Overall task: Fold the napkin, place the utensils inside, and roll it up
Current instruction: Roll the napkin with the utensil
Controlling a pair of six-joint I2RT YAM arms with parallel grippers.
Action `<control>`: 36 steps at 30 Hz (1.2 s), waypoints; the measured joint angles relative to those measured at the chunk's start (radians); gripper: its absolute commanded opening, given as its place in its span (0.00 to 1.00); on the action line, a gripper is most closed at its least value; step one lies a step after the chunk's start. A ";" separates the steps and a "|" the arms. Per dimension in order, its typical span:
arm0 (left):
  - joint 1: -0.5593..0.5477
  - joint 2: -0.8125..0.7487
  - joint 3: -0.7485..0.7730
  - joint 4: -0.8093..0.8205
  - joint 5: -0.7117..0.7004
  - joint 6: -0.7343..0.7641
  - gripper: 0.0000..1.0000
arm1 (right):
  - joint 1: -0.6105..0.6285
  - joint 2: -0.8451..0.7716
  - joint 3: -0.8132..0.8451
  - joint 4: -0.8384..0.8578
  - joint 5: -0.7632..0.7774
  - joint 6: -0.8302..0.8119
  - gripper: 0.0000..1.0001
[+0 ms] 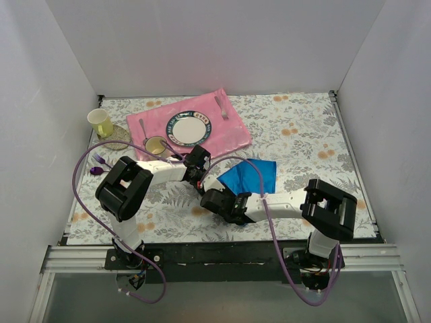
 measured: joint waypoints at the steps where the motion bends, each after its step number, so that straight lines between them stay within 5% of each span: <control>1: -0.002 0.000 0.002 -0.003 -0.002 0.000 0.00 | 0.000 0.004 0.000 0.012 0.006 0.001 0.44; 11: -0.011 -0.002 0.019 -0.033 -0.035 0.006 0.00 | -0.023 -0.056 -0.126 0.193 -0.034 0.059 0.01; 15: -0.015 -0.005 0.026 -0.035 -0.047 0.022 0.00 | -0.055 -0.098 -0.186 0.272 -0.091 0.068 0.01; 17: -0.018 -0.011 0.025 -0.030 -0.056 0.034 0.08 | -0.072 -0.123 -0.224 0.326 -0.122 0.068 0.01; 21: -0.022 -0.040 0.021 -0.018 -0.083 0.066 0.51 | -0.128 -0.182 -0.297 0.421 -0.209 0.066 0.01; 25: -0.006 -0.113 0.010 -0.027 -0.187 0.128 0.65 | -0.227 -0.233 -0.356 0.480 -0.351 0.065 0.01; 36: 0.034 -0.241 0.004 0.008 -0.233 0.244 0.66 | -0.483 -0.216 -0.430 0.639 -0.805 0.063 0.01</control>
